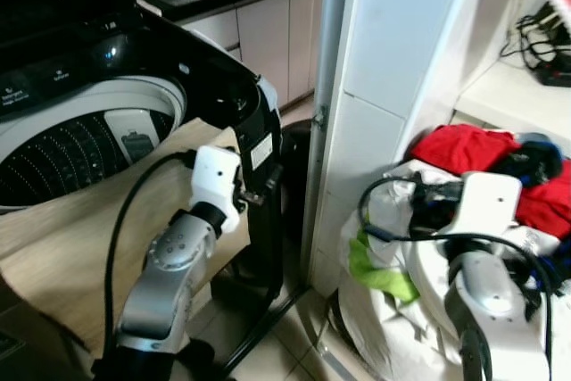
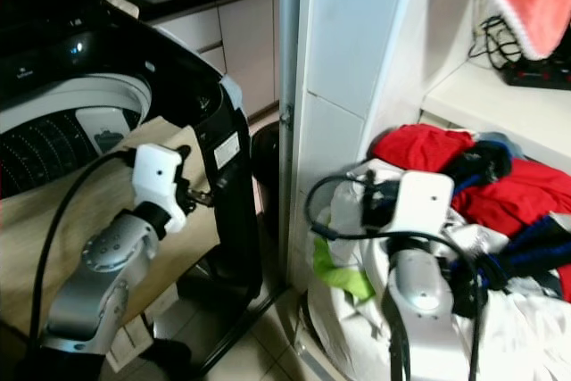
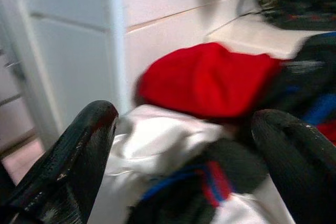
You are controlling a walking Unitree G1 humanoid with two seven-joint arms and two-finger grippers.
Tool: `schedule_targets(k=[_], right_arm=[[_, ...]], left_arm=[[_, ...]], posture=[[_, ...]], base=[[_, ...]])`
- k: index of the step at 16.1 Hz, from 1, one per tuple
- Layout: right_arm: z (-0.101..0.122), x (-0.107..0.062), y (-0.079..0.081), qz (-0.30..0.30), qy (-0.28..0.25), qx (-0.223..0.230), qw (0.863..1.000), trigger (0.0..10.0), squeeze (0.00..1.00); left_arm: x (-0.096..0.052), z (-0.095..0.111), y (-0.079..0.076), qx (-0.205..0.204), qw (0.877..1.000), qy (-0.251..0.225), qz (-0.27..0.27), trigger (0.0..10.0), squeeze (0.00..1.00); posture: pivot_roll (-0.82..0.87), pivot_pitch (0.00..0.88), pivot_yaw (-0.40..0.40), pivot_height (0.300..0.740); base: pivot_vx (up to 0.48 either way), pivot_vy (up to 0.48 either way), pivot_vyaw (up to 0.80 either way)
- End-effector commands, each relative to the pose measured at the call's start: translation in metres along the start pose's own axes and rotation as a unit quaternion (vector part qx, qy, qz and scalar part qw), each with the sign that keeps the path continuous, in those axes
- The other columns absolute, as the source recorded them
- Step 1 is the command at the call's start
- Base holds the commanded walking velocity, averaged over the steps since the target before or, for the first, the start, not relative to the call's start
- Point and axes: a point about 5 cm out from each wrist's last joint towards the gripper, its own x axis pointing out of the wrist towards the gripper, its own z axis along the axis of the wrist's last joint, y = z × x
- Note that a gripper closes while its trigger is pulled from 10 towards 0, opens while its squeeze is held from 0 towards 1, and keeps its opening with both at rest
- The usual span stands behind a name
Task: Clothes washing
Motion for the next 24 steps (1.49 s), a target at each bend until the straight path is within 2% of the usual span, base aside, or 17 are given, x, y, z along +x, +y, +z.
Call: schedule_targets(k=[1, 3, 5, 8, 9, 10, 11, 12, 13, 16, 18, 19, 20, 21, 24], right_arm=[[0.01, 0.001, -0.004, -0.015, -0.023, 0.005, 1.0, 10.0, 1.0], [0.012, 0.001, -0.012, -0.049, -0.027, -0.004, 0.998, 10.0, 1.0], [0.007, 0.002, -0.02, -0.083, -0.005, -0.019, 0.996, 10.0, 1.0], [-0.005, 0.009, -0.019, -0.068, 0.041, 0.003, 0.997, 10.0, 1.0], [-0.007, 0.012, -0.018, -0.066, 0.05, 0.0, 0.997, 10.0, 0.92], [-0.008, 0.013, -0.018, -0.065, 0.055, 0.003, 0.996, 10.0, 0.92], [-0.009, 0.014, -0.017, -0.065, 0.064, 0.008, 0.996, 10.0, 0.04], [-0.012, 0.017, -0.016, -0.064, 0.07, 0.008, 0.995, 10.0, 0.0], [-0.014, 0.022, -0.009, -0.032, 0.077, 0.014, 0.996, 10.0, 0.0], [-0.018, 0.024, -0.011, -0.041, 0.098, 0.019, 0.994, 9.7, 0.0], [-0.021, 0.025, -0.011, -0.048, 0.107, 0.03, 0.993, 7.7, 0.0], [-0.022, 0.026, -0.011, -0.048, 0.108, 0.034, 0.992, 7.5, 0.0], [-0.023, 0.027, -0.012, -0.054, 0.114, 0.041, 0.991, 3.8, 0.0], [-0.025, 0.028, -0.014, -0.058, 0.12, 0.054, 0.99, 1.5, 0.0], [-0.025, 0.03, -0.015, -0.057, 0.117, 0.059, 0.99, 1.1, 0.0]], left_arm=[[-0.001, 0.003, 0.0, 0.001, 1.0, -0.004, -0.004, 10.0, 0.0], [-0.001, 0.002, 0.0, 0.001, 1.0, -0.002, -0.011, 10.0, 0.0], [-0.001, 0.001, -0.001, 0.003, 1.0, 0.004, -0.029, 10.0, 0.0], [-0.004, 0.002, -0.009, 0.008, 0.996, -0.002, -0.092, 10.0, 0.0], [-0.004, 0.003, -0.012, 0.01, 0.993, -0.007, -0.116, 10.0, 0.0], [-0.005, 0.004, -0.014, 0.012, 0.992, -0.008, -0.127, 10.0, 0.0], [-0.005, 0.005, -0.018, 0.01, 0.989, -0.011, -0.149, 10.0, 0.0], [-0.007, 0.007, -0.023, 0.01, 0.984, -0.014, -0.18, 10.0, 0.0], [-0.01, 0.007, -0.027, 0.018, 0.979, -0.013, -0.205, 10.0, 0.0], [-0.013, 0.006, -0.026, 0.018, 0.977, -0.01, -0.21, 10.0, 0.0], [-0.016, 0.005, -0.027, 0.017, 0.974, -0.006, -0.226, 10.0, 0.0], [-0.017, 0.005, -0.028, 0.017, 0.973, -0.005, -0.23, 10.0, 0.0], [-0.017, 0.005, -0.028, 0.016, 0.972, -0.004, -0.235, 10.0, 0.0], [-0.017, 0.005, -0.028, 0.017, 0.971, -0.005, -0.237, 10.0, 0.0], [-0.016, 0.005, -0.028, 0.019, 0.971, -0.005, -0.238, 10.0, 0.0]], posture=[[-0.13, 0.0, 0.039, 0.74], [-0.13, 0.0, 0.038, 0.74], [-0.13, 0.0, 0.038, 0.74], [-0.13, 0.0, 0.039, 0.74], [-0.13, 0.0, 0.039, 0.74], [-0.13, 0.0, 0.039, 0.74], [-0.13, 0.0, 0.041, 0.74], [-0.13, 0.0, 0.041, 0.74], [-0.12, 0.0, 0.043, 0.74], [-0.12, 0.0, 0.037, 0.74], [-0.11, 0.0, 0.037, 0.74], [-0.11, 0.0, 0.039, 0.74], [-0.11, 0.0, 0.04, 0.74], [-0.11, 0.0, 0.042, 0.74], [-0.11, 0.0, 0.043, 0.74]], base=[[0.0, 0.0, 0.0], [0.0, 0.0, 0.0], [0.0, 0.0, 0.0], [0.0, 0.0, 0.0], [0.0, 0.0, 0.0], [0.0, 0.0, 0.0], [0.0, 0.0, 0.0], [0.0, 0.0, 0.0], [0.0, 0.0, 0.0], [0.0, 0.0, 0.0], [0.0, 0.0, 0.0], [0.0, 0.0, 0.0], [0.0, 0.0, 0.0], [0.0, 0.0, 0.0], [0.0, 0.0, 0.0]])
